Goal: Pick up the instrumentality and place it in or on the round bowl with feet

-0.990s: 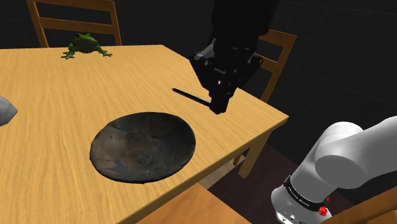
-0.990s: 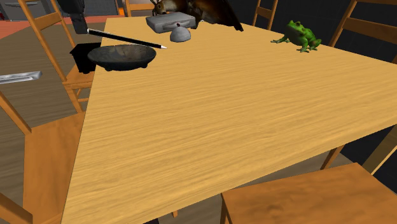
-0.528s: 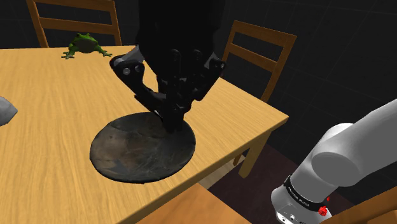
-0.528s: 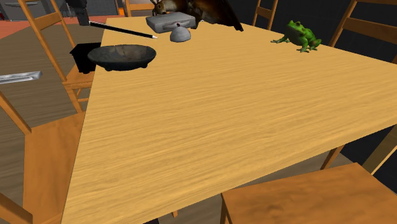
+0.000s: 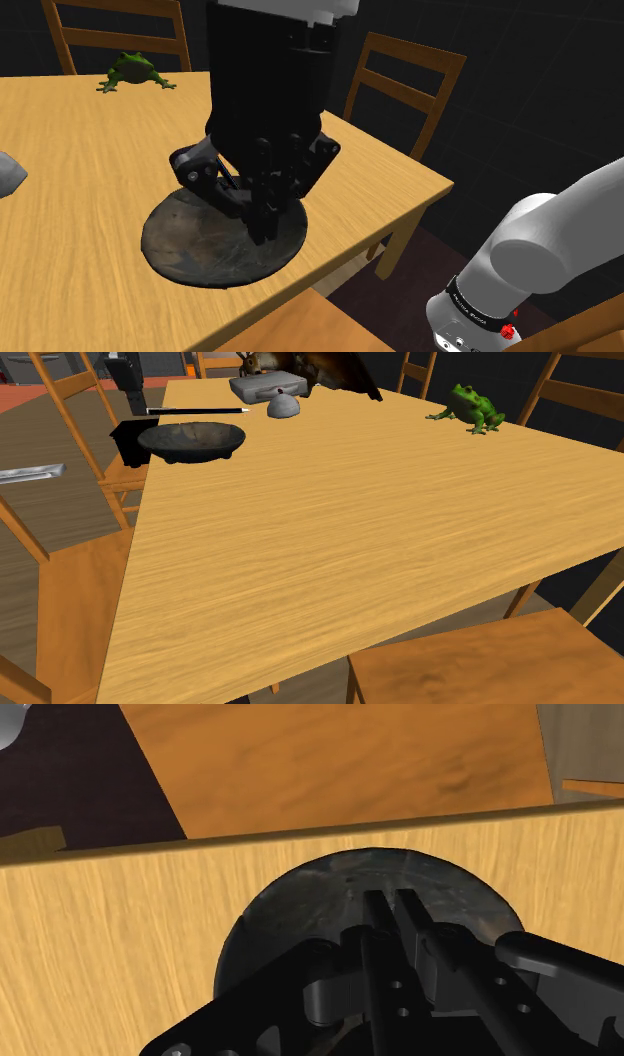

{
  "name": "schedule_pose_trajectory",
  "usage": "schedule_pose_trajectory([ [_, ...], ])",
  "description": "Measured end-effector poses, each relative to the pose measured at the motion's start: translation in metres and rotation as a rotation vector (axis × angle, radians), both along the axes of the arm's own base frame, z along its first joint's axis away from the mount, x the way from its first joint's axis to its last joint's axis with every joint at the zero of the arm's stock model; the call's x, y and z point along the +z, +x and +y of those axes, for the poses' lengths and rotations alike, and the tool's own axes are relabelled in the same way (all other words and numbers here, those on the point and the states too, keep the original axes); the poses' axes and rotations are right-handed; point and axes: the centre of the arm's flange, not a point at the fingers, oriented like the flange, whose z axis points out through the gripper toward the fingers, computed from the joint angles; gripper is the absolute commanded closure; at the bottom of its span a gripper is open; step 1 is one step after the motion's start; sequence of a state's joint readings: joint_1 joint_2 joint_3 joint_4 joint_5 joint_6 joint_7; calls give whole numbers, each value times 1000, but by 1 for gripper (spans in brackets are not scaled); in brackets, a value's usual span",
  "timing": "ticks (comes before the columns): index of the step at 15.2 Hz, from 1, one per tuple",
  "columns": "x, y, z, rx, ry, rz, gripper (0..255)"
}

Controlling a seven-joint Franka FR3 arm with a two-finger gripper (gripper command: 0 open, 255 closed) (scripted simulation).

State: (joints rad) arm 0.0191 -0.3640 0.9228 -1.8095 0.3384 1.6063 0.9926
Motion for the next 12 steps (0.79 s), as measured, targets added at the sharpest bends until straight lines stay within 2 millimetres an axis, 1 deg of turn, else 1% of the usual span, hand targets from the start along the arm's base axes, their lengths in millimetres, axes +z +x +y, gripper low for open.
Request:
schedule_pose_trajectory([
  [7, -35, 0, 0, 0, 0, 0, 255],
  [12, -39, 0, 0, 0, 0, 0, 255],
])
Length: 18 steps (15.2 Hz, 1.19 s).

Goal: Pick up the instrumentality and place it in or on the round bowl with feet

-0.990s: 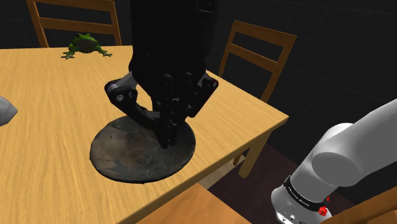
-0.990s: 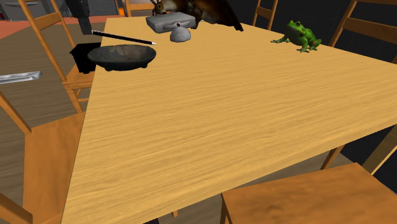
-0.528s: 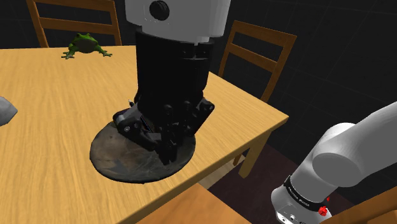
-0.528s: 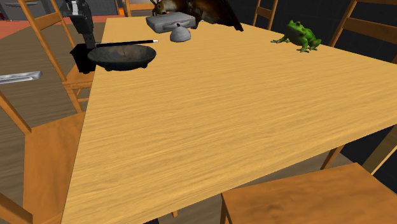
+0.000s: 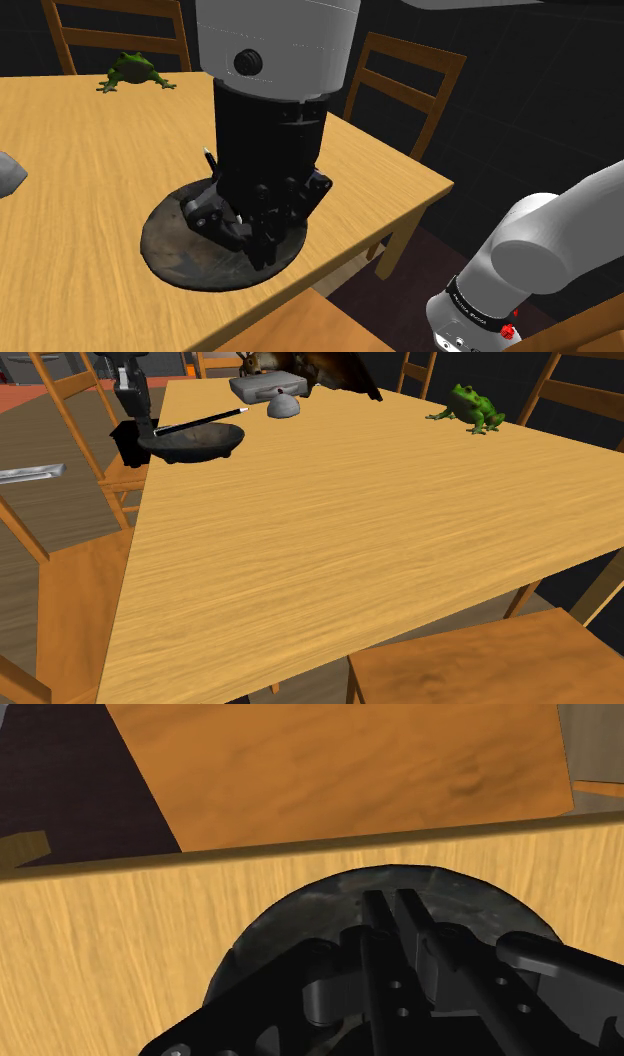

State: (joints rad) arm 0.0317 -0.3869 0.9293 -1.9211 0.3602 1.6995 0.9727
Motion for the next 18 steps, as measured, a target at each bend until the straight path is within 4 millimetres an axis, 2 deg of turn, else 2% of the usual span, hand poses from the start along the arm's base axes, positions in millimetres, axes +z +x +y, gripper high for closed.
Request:
schedule_pose_trajectory([
  [1, 0, 0, 0, 0, 0, 0, 255],
  [2, 0, 0, 0, 0, 0, 0, 0],
  [8, 0, 0, 0, 0, 0, 0, 0],
  [13, 44, 0, -2, 0, 1, -1, 0],
  [18, 50, 1, -3, 0, 0, 0, 0],
])
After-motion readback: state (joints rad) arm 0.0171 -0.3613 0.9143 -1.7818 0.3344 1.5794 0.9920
